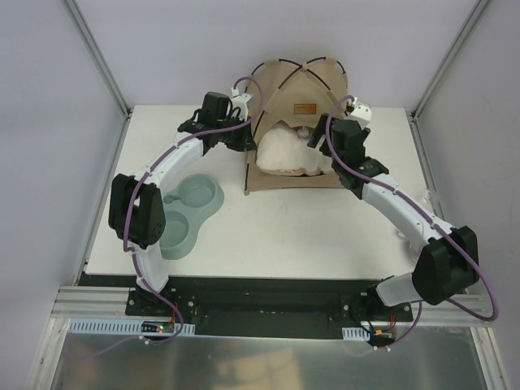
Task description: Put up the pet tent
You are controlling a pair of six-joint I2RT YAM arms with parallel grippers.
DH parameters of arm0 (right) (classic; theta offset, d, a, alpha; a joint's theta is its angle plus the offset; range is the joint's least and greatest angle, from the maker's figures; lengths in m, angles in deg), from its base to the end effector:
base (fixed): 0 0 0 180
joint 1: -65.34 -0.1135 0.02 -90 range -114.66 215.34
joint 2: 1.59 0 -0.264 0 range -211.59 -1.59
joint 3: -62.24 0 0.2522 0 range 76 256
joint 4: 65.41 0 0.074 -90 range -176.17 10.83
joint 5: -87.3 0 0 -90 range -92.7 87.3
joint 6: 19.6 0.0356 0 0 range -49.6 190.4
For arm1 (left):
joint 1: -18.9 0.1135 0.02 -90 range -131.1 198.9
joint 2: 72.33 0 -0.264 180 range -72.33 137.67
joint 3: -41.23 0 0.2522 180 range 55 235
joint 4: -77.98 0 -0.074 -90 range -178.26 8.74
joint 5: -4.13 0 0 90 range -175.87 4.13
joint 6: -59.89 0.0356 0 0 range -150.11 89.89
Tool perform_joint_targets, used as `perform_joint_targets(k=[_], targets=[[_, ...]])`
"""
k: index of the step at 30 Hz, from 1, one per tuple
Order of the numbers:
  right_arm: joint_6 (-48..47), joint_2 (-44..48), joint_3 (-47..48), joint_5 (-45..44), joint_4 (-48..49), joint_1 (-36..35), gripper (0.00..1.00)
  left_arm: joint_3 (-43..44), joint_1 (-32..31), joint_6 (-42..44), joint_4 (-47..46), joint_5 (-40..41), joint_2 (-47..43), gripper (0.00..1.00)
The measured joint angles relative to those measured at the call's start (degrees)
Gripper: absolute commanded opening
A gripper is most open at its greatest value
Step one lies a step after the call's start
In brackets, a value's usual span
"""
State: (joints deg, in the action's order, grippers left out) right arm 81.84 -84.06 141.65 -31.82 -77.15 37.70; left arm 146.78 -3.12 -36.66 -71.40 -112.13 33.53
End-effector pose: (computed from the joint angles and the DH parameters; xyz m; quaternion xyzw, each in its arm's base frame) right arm 0.3082 0.1419 0.3349 0.0438 0.7808 0.0098 0.6232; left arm 0.3976 -0.1778 0.3116 0.2250 0.8245 -0.3100 0.4165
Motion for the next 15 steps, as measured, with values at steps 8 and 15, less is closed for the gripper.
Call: perform_joint_targets(k=[8,15], targets=[[-1.0,-3.7,0.9,16.7,-2.7,-4.1,0.7,0.1,0.0,-0.3,0.2,0.7,0.0,0.0],[3.0,-18.1,2.3,19.6,4.6,-7.2,0.59,0.1,0.0,-0.3,0.3,0.8,0.0,0.0]])
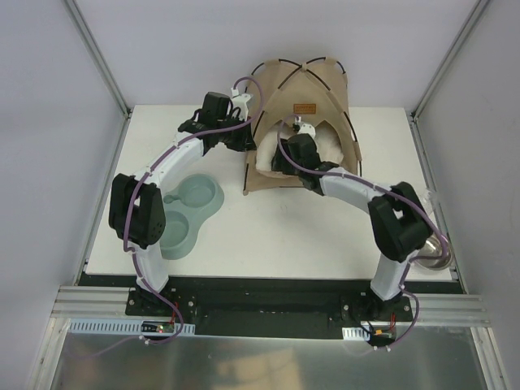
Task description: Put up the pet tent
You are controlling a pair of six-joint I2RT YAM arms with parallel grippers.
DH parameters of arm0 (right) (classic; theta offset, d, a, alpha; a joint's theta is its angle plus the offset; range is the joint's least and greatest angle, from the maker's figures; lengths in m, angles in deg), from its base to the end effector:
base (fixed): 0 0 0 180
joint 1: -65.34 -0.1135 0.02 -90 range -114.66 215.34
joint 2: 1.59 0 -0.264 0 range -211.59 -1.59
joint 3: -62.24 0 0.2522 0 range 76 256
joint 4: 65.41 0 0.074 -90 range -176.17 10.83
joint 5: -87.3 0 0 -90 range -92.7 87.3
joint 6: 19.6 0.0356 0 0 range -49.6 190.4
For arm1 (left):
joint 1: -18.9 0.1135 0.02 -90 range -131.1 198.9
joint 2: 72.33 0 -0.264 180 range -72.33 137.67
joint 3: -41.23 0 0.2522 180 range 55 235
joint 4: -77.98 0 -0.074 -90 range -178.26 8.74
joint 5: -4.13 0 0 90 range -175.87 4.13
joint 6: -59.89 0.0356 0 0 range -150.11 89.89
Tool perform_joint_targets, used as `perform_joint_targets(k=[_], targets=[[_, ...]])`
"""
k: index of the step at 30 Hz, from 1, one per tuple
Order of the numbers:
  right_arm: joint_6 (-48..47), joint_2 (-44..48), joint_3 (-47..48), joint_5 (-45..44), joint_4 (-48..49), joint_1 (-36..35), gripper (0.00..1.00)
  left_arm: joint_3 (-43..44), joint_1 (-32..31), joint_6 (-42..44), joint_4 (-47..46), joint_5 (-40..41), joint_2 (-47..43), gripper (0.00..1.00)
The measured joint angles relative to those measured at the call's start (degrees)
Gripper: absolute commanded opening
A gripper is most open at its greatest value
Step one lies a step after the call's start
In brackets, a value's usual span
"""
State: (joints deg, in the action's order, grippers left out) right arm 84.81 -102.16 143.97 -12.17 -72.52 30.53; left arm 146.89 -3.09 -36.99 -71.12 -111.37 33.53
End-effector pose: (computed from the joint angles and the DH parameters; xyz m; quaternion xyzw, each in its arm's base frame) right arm 0.3361 0.2265 0.2438 -0.1065 0.8393 0.1565 0.5096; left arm 0.3978 -0.1772 0.3117 0.2192 0.8277 -0.3057 0.4165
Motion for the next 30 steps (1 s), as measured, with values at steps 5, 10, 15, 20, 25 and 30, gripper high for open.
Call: perform_joint_targets(k=[5,10,15,20,25,30], targets=[[4.6,-9.1,5.0,-10.7,5.1,0.1,0.6,-0.1,0.0,0.0,0.2,0.0,0.0,0.0],[7.0,-13.0,7.8,-18.5,9.0,-0.1,0.63,-0.3,0.0,0.0,0.2,0.0,-0.4,0.0],[9.0,-14.3,9.1,-12.8,11.0,-0.1,0.66,-0.3,0.0,0.0,0.3,0.0,-0.5,0.0],[12.7,-14.2,5.9,-6.5,12.2,-0.1,0.71,0.1,0.0,-0.2,1.0,-1.2,-0.6,0.0],[14.1,-9.7,0.7,-4.7,9.4,-0.1,0.79,0.3,0.2,-0.2,1.4,-1.2,-0.7,0.0],[13.2,6.0,-6.9,-7.0,2.5,-0.2,0.88,0.3,0.5,-0.4,1.5,-1.2,-0.7,0.0]])
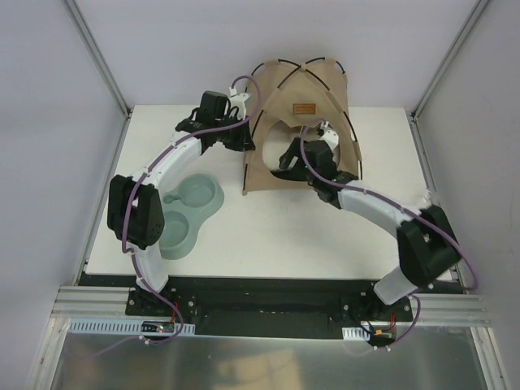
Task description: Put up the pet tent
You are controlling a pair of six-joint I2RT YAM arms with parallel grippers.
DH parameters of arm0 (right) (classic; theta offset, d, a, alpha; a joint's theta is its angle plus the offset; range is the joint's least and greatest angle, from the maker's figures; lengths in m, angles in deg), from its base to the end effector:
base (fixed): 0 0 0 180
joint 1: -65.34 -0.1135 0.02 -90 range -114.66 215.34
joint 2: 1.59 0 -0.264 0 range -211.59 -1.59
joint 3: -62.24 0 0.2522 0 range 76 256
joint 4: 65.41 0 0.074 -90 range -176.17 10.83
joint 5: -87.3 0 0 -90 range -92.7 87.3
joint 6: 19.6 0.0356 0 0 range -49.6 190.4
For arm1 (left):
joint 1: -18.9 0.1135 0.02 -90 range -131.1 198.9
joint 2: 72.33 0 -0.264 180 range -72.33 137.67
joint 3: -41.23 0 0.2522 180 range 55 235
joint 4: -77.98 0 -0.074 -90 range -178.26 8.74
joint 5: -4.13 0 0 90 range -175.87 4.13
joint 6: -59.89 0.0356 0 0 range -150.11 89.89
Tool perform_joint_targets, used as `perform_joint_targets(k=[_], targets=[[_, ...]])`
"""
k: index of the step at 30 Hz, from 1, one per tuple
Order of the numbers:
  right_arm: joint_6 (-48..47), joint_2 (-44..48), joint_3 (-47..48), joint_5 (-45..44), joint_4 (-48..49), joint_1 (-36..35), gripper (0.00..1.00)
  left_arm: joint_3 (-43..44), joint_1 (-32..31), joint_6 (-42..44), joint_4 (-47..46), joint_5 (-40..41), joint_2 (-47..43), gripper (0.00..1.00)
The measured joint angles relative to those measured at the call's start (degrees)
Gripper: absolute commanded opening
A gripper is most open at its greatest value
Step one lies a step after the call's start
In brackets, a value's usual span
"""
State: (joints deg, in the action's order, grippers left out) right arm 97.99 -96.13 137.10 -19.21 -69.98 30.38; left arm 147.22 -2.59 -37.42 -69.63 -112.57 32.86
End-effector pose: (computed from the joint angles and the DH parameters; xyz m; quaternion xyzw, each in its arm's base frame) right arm 0.3147 0.2077 0.2473 0.0244 0.8344 0.1758 0.5217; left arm 0.3956 -0.1729 0.3164 0.2166 0.8289 -0.3133 0.4097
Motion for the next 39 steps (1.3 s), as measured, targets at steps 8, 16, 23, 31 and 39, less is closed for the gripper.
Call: perform_joint_targets(k=[8,16,23,31,39], targets=[[-0.3,24.3,-2.6,-12.0,-15.4,3.7,0.98,0.4,0.2,-0.9,1.4,0.5,-0.6,0.34],[-0.2,30.9,-2.6,-28.6,-30.1,19.8,0.98,-0.7,0.2,-2.1,5.4,3.5,-7.3,0.71],[0.1,24.8,-1.7,-29.0,-35.2,38.8,0.98,-2.4,0.2,-1.8,7.8,8.0,-15.2,0.94],[0.7,7.2,3.4,-23.1,-38.3,48.9,0.99,-2.5,0.2,-1.5,10.8,11.2,-18.3,0.99],[-0.3,1.2,3.6,-13.9,-37.1,54.1,0.98,-2.5,0.2,-1.4,11.4,12.1,-19.6,0.99]])
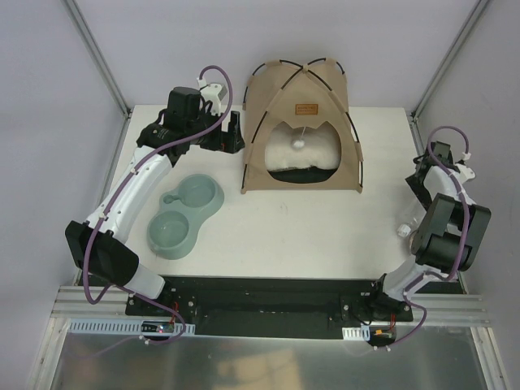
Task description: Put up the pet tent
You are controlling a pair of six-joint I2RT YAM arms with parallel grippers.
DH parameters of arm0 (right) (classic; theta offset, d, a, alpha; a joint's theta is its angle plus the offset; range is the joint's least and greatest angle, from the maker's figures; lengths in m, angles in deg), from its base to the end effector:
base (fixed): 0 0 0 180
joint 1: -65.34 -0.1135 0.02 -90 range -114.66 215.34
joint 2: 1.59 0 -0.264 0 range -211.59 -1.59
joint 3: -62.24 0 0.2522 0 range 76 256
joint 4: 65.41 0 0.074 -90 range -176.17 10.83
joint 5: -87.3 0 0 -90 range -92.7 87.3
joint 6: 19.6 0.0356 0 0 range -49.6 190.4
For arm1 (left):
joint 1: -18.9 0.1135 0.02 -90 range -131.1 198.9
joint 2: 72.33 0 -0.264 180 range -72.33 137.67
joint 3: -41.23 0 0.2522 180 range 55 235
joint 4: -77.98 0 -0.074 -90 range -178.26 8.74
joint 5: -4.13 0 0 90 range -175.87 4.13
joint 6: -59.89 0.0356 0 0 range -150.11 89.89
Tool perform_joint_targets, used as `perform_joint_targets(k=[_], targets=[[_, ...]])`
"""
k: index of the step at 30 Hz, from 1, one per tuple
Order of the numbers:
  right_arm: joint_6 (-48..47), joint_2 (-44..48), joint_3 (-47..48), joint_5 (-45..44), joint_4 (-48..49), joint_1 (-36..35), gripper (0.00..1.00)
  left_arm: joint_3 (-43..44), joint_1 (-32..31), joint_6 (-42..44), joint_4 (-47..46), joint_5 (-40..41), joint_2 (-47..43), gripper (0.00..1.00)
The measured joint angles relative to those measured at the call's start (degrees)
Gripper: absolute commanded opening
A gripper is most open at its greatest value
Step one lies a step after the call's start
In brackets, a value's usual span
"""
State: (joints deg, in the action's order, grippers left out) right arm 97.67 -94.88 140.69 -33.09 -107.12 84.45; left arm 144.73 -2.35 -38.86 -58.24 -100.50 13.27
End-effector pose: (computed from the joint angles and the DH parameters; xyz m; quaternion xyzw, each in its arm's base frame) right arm 0.3122 -0.1272 0.2251 0.4333 0.8198 -0.2306 0.2949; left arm 0.3111 -0.1306 0.4069 0.1587 0.8282 -0.2405 0.4806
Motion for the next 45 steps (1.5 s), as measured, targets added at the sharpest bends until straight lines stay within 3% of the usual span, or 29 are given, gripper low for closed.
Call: perform_joint_targets(k=[6,13,16,21,26,31,37,41,45], targets=[[-1.2,-5.8,0.7,7.0,1.6,1.5,0.98,0.0,0.0,0.0,0.0,0.2,0.0,1.0],[-2.2,-10.0,1.3,14.8,3.1,1.6,0.84,0.0,0.0,-0.1,0.0,1.6,-0.2,1.0],[-3.1,-10.0,1.3,15.5,3.3,1.2,0.72,0.0,0.0,0.0,0.0,1.8,-0.6,1.0],[-4.6,-8.6,0.8,18.4,5.4,-1.0,0.62,0.4,0.0,0.4,0.3,1.5,-1.4,1.0],[-6.5,0.0,-2.1,26.4,8.5,-4.8,0.61,1.7,0.0,0.1,0.6,-0.2,-1.4,1.0],[-8.1,14.9,-5.9,37.7,12.8,-5.6,0.61,2.0,0.0,-1.5,0.8,-2.6,-1.7,0.97],[-6.6,29.5,-6.9,54.5,20.4,-7.5,0.63,4.2,0.0,-4.0,1.3,-5.1,-2.2,0.97],[0.8,32.0,-6.6,65.7,31.3,-14.3,0.63,8.8,0.0,-5.4,2.6,-2.9,-3.5,0.99],[4.9,29.0,-2.3,71.3,37.4,-27.2,0.63,16.5,0.3,-5.4,2.3,-3.6,-5.4,0.99]])
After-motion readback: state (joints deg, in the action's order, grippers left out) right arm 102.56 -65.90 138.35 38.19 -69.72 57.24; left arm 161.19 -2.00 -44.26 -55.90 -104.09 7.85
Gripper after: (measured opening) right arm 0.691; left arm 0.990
